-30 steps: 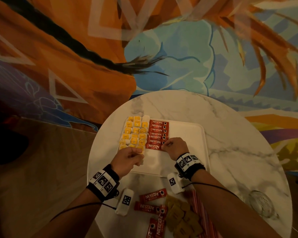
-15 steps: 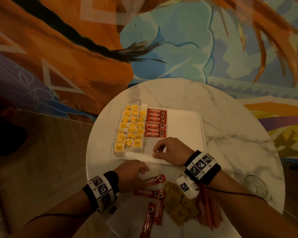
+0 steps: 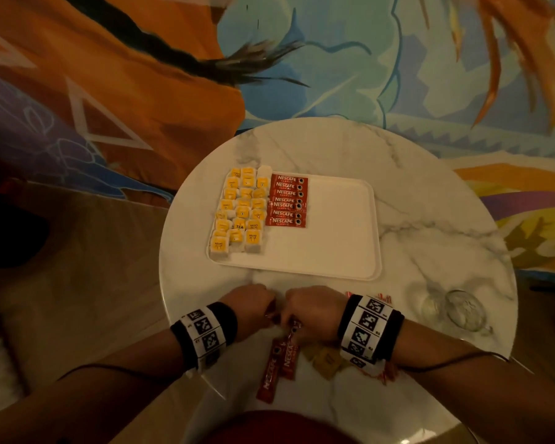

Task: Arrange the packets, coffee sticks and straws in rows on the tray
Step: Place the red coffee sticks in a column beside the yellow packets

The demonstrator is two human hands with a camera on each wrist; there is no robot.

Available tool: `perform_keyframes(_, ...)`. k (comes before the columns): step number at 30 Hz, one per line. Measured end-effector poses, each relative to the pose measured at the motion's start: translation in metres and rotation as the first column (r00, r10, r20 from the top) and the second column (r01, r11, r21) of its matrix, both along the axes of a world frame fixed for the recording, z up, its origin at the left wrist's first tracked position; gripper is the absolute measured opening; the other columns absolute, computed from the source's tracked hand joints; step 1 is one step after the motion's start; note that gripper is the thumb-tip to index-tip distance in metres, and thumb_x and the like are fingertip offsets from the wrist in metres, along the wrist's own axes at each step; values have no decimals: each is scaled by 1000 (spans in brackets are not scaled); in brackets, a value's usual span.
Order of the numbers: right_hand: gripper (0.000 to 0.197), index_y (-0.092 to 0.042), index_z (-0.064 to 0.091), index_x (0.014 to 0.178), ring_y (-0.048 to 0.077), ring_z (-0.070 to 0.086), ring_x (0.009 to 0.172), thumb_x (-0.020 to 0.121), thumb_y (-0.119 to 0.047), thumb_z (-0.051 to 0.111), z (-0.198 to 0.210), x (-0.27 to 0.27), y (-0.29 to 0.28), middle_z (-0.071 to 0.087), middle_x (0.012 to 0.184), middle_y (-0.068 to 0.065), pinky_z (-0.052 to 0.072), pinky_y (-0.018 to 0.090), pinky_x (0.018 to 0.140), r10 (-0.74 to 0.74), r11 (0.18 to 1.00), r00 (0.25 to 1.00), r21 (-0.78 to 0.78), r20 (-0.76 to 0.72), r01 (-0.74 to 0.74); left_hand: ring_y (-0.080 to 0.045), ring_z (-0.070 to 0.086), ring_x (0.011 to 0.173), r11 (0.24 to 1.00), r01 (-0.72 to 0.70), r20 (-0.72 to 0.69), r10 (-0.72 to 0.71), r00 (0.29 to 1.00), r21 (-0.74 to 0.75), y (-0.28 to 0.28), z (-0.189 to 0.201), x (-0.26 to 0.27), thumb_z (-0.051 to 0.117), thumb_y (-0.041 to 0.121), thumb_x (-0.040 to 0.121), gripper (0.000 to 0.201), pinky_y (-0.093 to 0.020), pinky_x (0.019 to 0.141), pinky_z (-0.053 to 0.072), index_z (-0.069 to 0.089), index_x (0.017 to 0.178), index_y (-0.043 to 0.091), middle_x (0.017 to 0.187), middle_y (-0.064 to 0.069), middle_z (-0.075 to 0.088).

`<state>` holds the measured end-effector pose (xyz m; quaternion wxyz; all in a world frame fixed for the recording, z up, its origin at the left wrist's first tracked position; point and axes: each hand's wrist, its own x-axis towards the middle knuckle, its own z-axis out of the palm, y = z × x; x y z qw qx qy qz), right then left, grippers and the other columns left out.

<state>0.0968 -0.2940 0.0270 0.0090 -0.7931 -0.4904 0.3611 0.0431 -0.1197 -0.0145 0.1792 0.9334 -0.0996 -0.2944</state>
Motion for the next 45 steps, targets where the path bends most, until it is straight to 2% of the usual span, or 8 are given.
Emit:
perform_keyframes(4, 20, -25, 71, 100, 19, 54, 80, 82, -33, 73, -2, -3, 1, 47, 100, -4, 46, 33, 65, 51, 998, 997, -25, 60, -49, -24, 61, 96, 1000, 11, 42, -11, 999, 3, 3, -3, -5, 54, 23, 97, 23, -34, 81, 49, 58, 120, 26, 105, -2, 60)
perform_keyframes(7, 18, -25, 70, 99, 16, 47, 77, 83, -33, 73, -4, -5, 2, 50, 107, -1, 39, 32, 64, 69, 997, 995, -30, 76, -67, -22, 58, 101, 998, -8, 75, 2, 997, 68, 4, -6, -12, 50, 18, 98, 36, -31, 84, 47, 49, 133, 26, 116, -3, 56)
perform_keyframes(14, 18, -26, 73, 101, 21, 59, 92, 84, -31, 71, 4, 1, -2, 54, 110, -1, 45, 31, 71, -3, 999, 998, 37, 59, 1, -25, 56, 107, 988, -31, 99, 16, 995, 149, -6, -4, -11, 57, 36, 94, 41, -36, 88, 49, 49, 131, 18, 124, -6, 54)
perform_keyframes(20, 20, -30, 74, 105, 16, 58, 93, 86, -33, 68, 18, 17, -9, 54, 107, -5, 41, 27, 72, -54, 996, 996, 75, 74, 48, -30, 56, 114, 971, 31, 5, -33, 999, 236, -5, 2, -14, 43, 21, 102, 35, -37, 94, 46, 45, 136, 12, 130, -12, 54)
perform_keyframes(26, 13, -34, 74, 98, 11, 56, 89, 86, -34, 68, 18, 26, -19, 57, 102, -8, 40, 23, 71, -148, 980, 988, 141, 36, 142, -29, 57, 112, 971, 55, -62, -42, 997, 233, 6, 10, -18, 49, 14, 97, 39, -38, 96, 49, 45, 135, 10, 130, -11, 52)
perform_keyframes(32, 13, -34, 74, 96, 6, 57, 88, 86, -42, 71, 27, 41, -34, 58, 99, -11, 45, 24, 75, -246, 950, 968, 214, 54, 229, -20, 57, 88, 986, -75, -122, 94, 988, 149, 3, 20, -21, 40, 35, 101, 26, -35, 79, 49, 43, 121, 19, 106, -2, 58)
perform_keyframes(39, 12, -35, 74, 92, 4, 56, 84, 83, -44, 73, 26, 50, -38, 58, 96, -13, 49, 29, 76, -314, 919, 949, 264, 34, 294, -18, 62, 80, 984, -129, -114, 143, 983, 121, -2, 19, -28, 33, 59, 97, 48, -39, 80, 55, 63, 97, 22, 92, 0, 66)
perform_keyframes(45, 12, -34, 74, 92, 5, 57, 86, 84, -43, 72, 23, 46, -33, 59, 97, -13, 48, 27, 76, -308, 913, 951, 290, 24, 288, -12, 63, 81, 984, -58, -200, 92, 976, 166, -6, 21, -40, 64, 76, 71, 54, -33, 79, 57, 64, 96, 28, 92, 7, 66)
